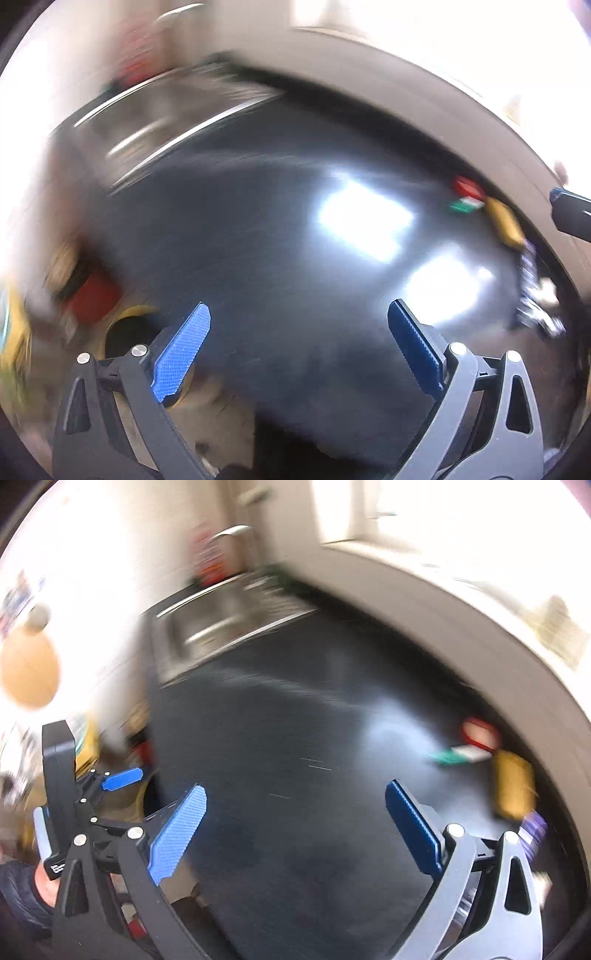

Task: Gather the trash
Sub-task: 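Swing both tools back over the countertop, then grasp the crumpled foil with the left tool while the right tool grasps the foil strip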

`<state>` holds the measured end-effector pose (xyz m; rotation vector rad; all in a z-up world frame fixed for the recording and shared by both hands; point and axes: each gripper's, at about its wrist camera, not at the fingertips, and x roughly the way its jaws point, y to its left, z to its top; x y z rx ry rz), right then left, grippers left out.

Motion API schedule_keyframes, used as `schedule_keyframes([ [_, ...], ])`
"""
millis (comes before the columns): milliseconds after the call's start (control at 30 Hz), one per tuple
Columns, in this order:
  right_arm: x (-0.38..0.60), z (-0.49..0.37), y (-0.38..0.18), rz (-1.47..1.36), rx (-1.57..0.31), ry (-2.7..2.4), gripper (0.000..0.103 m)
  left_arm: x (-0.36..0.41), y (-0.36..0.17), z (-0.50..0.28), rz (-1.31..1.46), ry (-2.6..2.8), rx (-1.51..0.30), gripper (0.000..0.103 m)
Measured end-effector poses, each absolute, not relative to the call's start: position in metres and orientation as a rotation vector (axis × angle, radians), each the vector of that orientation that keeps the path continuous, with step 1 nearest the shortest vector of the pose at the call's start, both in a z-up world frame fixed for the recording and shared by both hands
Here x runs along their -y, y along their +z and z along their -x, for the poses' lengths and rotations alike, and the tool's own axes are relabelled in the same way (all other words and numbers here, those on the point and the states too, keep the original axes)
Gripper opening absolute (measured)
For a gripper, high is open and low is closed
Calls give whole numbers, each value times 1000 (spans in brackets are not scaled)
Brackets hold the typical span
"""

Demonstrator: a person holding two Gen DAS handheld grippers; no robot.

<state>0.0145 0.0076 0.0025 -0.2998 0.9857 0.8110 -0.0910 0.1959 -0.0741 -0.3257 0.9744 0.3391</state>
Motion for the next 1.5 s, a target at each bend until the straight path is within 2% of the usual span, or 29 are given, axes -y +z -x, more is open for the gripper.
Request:
schedule_keyframes([
  [200, 156, -37, 9, 113, -969, 491, 94, -73, -54, 3, 136, -12, -987, 94],
  [433, 283, -19, -9, -48, -992, 232, 94, 36, -57, -31, -61, -271, -1010, 94],
  [767, 327, -11, -55, -56, -1066, 146, 94, 78, -83, -53, -141, -376, -1078, 94],
  [1133, 339, -70, -150, -62, -1240, 111, 95, 104, -163, -90, -129, -420, -1155, 94],
  [1333, 339, -91, -172, -79, -1269, 104, 95, 116, -173, -99, -173, -428, -1117, 93],
  [1400, 336, -95, -176, -63, -1275, 110, 94, 119, -172, -98, -194, -434, -1097, 87],
  [1433, 335, -94, -175, -52, -1266, 107, 89, 121, -172, -97, -211, -437, -1086, 75],
  [1467, 333, -94, -173, -42, -1249, 109, 76, 124, -170, -95, -241, -444, -1070, 56],
  [1500, 332, -94, -170, -44, -1237, 120, 68, 128, -167, -95, -256, -454, -1066, 44],
])
